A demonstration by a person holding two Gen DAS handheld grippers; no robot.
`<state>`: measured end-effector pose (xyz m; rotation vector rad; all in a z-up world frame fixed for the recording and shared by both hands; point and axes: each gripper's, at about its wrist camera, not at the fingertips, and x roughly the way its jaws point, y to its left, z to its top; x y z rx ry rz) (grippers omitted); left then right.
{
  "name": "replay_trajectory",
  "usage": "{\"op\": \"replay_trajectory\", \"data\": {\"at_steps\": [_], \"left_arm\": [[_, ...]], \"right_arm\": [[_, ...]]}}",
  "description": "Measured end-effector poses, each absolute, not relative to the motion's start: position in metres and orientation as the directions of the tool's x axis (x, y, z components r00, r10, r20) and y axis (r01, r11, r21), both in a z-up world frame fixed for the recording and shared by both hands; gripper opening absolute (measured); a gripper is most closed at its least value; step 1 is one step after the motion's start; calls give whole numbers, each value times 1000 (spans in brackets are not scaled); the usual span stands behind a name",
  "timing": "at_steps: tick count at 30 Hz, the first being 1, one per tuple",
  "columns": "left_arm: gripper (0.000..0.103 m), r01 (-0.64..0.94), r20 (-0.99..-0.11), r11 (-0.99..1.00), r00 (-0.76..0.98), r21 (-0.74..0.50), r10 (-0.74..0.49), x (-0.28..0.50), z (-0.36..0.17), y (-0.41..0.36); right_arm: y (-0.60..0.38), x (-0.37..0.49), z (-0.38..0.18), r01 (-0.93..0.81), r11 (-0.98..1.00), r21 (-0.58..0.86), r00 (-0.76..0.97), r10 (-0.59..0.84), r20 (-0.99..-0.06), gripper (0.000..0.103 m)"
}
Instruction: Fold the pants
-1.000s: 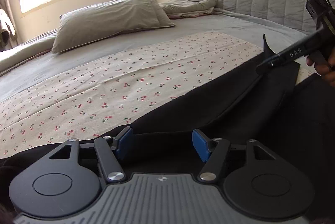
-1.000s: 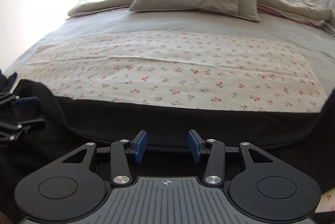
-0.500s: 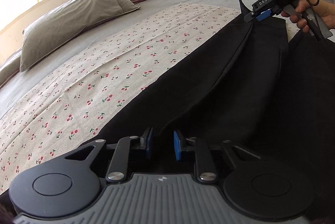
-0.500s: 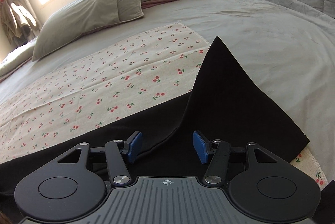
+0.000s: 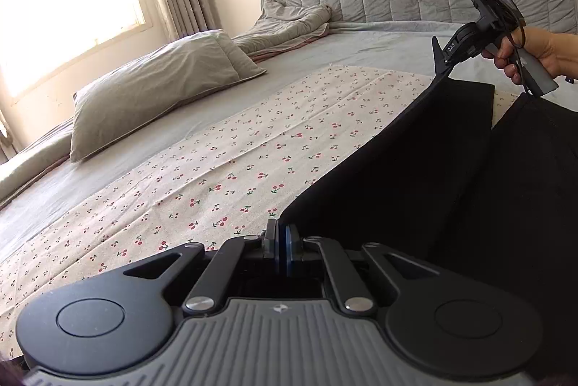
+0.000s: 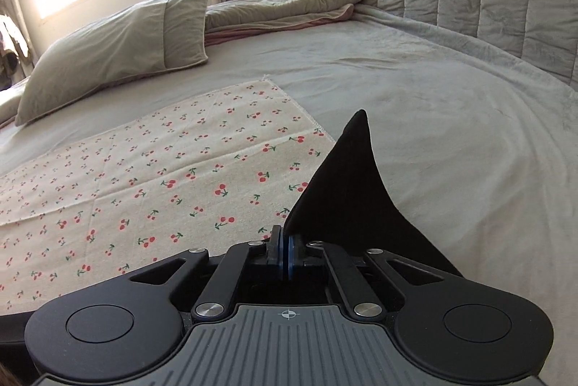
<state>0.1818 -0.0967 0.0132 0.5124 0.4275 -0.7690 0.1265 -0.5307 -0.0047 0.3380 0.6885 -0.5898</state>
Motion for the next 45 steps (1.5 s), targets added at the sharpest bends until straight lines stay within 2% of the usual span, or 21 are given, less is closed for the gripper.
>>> {"op": "replay_trajectory", "data": {"at_steps": [6,10,25,26,27,29,31,33,38,39,40,41,43,45], "left_arm": [[3,767,-518,582,625,268,-584,137,28,-75],[3,791,-526,547,599,274,-604,104,27,-58],[3,831,-603,494,536,254,-591,37,-31,-19],[3,832,-607,491,535,257,-588,35,-33,-18],[3,833,-611,485,535,266,-583,33,-37,-17],[3,833,-618,473,539,288,-573,30,-42,-18],[3,829,-619,470,546,303,-565,28,-47,-18],[3,826,-616,479,549,297,-565,27,-46,-17],[3,815,-600,493,566,304,-565,19,-45,-14],[3,813,-595,491,570,312,-566,16,-45,-14],[3,812,-590,491,574,316,-568,13,-44,-13],[3,812,-585,490,574,317,-572,13,-42,-12],[3,813,-571,487,576,320,-585,11,-37,-9],[3,817,-558,490,569,302,-604,10,-31,-5]], "right_arm": [[-511,67,42,601,791,114,647,-398,-650,0],[-493,21,51,608,784,130,639,-385,-666,0],[-442,-83,-21,640,757,131,517,-298,-802,1],[-440,-85,-25,636,761,129,516,-296,-804,2],[-439,-90,-29,628,766,137,526,-289,-800,9],[-439,-96,-31,613,774,155,552,-281,-785,16],[-444,-100,-29,593,780,197,610,-276,-743,28],[-453,-105,-28,592,764,256,658,-276,-701,30],[-476,-113,-31,619,691,374,708,-284,-646,27],[-478,-115,-30,624,681,383,712,-293,-639,13],[-478,-117,-28,630,674,385,711,-301,-636,5],[-478,-119,-26,631,670,391,715,-307,-628,4],[-473,-125,-18,652,670,355,699,-349,-624,1],[-462,-129,-9,682,691,240,650,-421,-633,1]]}}
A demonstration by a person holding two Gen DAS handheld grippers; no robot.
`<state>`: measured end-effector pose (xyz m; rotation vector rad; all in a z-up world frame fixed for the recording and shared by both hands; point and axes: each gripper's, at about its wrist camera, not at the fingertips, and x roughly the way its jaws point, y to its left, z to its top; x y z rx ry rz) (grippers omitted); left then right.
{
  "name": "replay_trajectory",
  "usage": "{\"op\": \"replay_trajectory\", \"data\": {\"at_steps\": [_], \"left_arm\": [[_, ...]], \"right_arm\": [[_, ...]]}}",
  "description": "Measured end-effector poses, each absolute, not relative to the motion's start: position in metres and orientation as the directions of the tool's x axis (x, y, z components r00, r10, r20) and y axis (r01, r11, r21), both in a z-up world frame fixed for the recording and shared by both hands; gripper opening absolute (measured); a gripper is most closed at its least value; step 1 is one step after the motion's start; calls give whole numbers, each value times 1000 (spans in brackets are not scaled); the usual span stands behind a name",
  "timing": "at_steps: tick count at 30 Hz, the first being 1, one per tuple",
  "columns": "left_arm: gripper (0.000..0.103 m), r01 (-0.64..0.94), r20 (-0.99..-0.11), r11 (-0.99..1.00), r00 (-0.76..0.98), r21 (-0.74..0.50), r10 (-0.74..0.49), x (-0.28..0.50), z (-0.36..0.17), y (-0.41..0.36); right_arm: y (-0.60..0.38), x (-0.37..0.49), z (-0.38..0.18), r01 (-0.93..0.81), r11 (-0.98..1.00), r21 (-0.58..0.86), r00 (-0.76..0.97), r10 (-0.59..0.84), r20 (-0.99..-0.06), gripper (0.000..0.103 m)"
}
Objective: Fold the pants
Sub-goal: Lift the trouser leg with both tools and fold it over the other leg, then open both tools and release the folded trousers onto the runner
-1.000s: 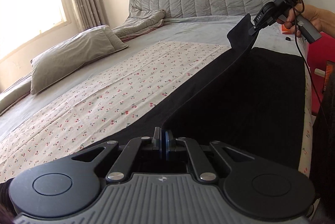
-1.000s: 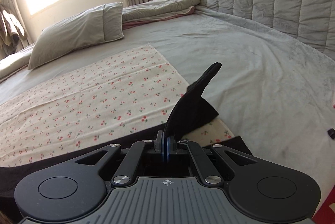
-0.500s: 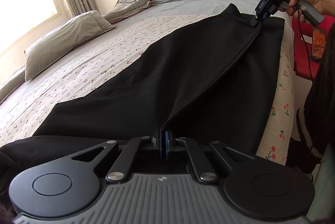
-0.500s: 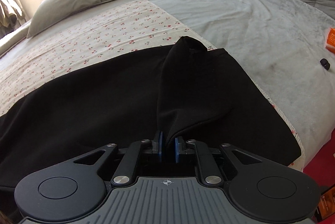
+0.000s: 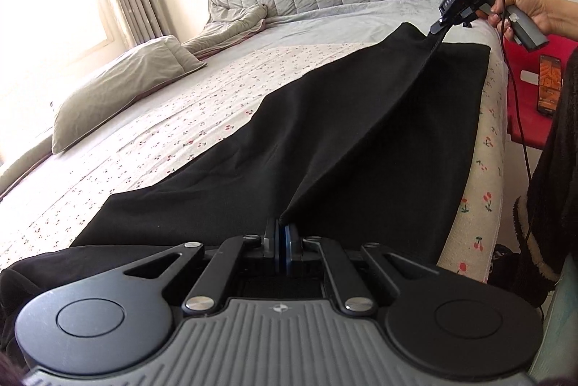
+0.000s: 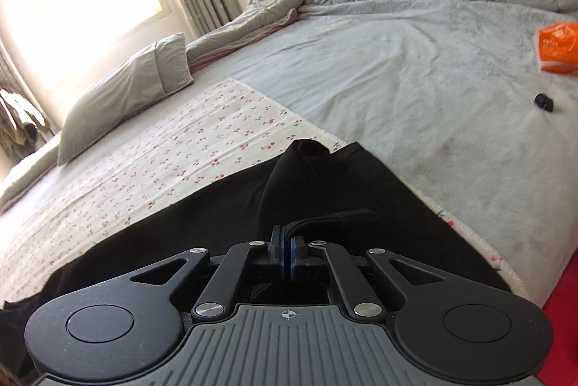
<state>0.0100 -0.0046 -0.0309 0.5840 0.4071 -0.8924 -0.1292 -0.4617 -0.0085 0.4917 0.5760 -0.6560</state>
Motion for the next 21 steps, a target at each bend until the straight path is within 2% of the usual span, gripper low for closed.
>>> {"op": "replay_trajectory", "data": {"at_steps": [3,6,10,21], "left_arm": [[3,834,-562,476,544,279,-623,5,-27,-1],[3,851,-588,442,519,284,-620,0,-32,-1],[3,873,-613,405,481,271,-627,-6,-36,0],[4,914,-641,333,401,231,-654,-17,-43,-14]], "right_arm": [[-444,-128,-7,710,703,44,533,-496,-686,1],[-440,-127,-23,715,697,-56,429,-501,-752,0],[-441,-132,-30,712,694,-105,380,-507,-774,0],[-447,-138,-28,746,629,-218,286,-598,-748,0]]}}
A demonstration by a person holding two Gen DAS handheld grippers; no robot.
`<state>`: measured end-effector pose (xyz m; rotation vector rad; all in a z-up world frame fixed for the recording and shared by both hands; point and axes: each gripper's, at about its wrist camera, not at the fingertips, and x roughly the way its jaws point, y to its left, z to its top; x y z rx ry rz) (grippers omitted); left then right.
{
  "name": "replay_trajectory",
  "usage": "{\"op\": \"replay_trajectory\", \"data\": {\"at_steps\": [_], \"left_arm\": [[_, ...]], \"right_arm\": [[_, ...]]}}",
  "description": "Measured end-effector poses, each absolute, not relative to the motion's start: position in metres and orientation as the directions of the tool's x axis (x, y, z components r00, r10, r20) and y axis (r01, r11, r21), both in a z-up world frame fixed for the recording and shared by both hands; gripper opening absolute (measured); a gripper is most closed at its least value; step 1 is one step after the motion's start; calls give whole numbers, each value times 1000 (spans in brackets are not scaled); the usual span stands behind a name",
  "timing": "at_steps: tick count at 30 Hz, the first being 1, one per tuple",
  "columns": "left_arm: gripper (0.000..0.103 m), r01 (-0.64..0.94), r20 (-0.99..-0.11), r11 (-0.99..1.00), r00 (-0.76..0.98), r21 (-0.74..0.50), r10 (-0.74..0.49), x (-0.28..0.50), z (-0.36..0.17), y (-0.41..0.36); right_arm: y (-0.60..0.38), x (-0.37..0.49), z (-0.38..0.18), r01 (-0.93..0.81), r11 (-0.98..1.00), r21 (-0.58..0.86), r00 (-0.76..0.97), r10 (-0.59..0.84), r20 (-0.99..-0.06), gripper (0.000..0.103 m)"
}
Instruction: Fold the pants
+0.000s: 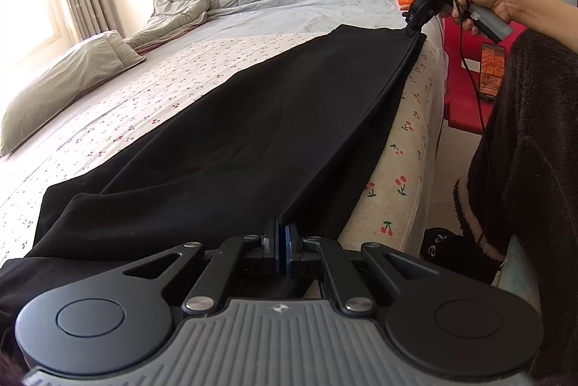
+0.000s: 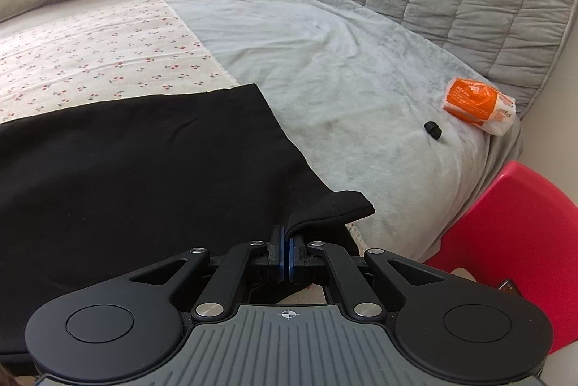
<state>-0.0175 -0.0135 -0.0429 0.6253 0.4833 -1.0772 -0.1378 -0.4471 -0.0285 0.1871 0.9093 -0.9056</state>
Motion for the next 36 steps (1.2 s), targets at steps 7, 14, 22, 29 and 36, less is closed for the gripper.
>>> {"op": "replay_trajectory", "data": {"at_steps": [7,14,22,29,36], "left_arm": [[45,897,-610,431,398,102,-685,0,-28,2],[84,711,-518,699,629,82,-579,19,1,34],[97,358,-504,934,808,12,-303,58,12,91],[100,73,-599,996,796,-49,-88,95,22,125],[103,-71,-627,990,779,-124,-23,118,22,149]], "right_arm": [[-444,-139,-9,746,628,-221,338,-644,-687,66],[-415,-107,22,642,760,-99,532,-536,-656,78],[-334,-42,33,308,951,35,709,-205,-675,84],[-242,19,37,11,987,159,704,105,-702,84],[-150,83,47,-270,942,201,675,334,-658,88]]}}
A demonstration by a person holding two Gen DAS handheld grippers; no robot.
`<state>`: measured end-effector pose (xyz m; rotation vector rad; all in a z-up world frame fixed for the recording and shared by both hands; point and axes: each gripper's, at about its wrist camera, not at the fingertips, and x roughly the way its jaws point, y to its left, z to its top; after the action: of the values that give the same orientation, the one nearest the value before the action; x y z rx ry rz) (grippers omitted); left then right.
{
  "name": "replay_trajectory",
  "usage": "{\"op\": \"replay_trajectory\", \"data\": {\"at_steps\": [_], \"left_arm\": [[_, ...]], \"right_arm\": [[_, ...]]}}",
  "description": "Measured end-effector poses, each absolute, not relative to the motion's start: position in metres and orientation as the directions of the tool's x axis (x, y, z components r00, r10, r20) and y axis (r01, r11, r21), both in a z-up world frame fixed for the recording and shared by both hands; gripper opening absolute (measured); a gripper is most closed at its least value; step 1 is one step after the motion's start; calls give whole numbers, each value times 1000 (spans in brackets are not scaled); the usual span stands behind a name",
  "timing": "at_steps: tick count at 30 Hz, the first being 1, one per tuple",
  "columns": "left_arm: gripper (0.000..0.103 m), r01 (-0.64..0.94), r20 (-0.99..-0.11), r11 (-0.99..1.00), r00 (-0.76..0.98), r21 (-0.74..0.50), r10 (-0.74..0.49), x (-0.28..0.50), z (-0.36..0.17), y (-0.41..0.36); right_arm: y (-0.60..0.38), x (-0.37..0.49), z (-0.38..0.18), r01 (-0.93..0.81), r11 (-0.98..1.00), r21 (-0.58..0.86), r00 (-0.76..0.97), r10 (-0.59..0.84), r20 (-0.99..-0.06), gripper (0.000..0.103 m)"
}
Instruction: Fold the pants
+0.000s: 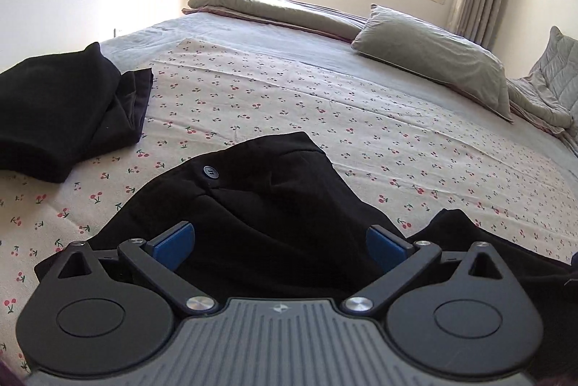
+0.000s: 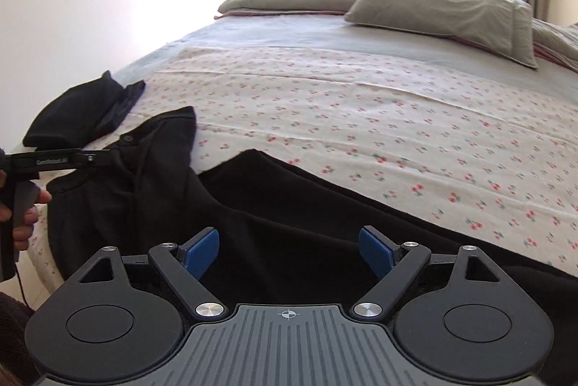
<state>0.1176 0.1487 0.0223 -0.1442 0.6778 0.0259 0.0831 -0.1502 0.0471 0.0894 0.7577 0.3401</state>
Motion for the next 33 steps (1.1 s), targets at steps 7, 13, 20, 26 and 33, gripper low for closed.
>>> {"op": "replay_trajectory", "data": {"at_steps": [7,13,20,26,33], "left_arm": [[103,-121,-639,978,769,-170,-16,136,13,181],[83,-121,-635,955,768,-272,-84,141,13,197],[77,-125,-622,945,777,-302,-96,147,15,204],[76,-146,-617,915,776,-375,-129,149,14,218],[76,-118,-519,820,821,-560,-236,135,21,247]], "right_arm": [[-70,166,23,-434,832,345,568,550,-613,87],[-46,237,-12,-365,796,483,515,604,-608,85],[-35,283,-39,-286,749,597,497,649,-576,75],[-30,284,-35,-301,694,654,495,700,-515,19],[-10,244,18,-486,637,598,491,765,-416,12]]}}
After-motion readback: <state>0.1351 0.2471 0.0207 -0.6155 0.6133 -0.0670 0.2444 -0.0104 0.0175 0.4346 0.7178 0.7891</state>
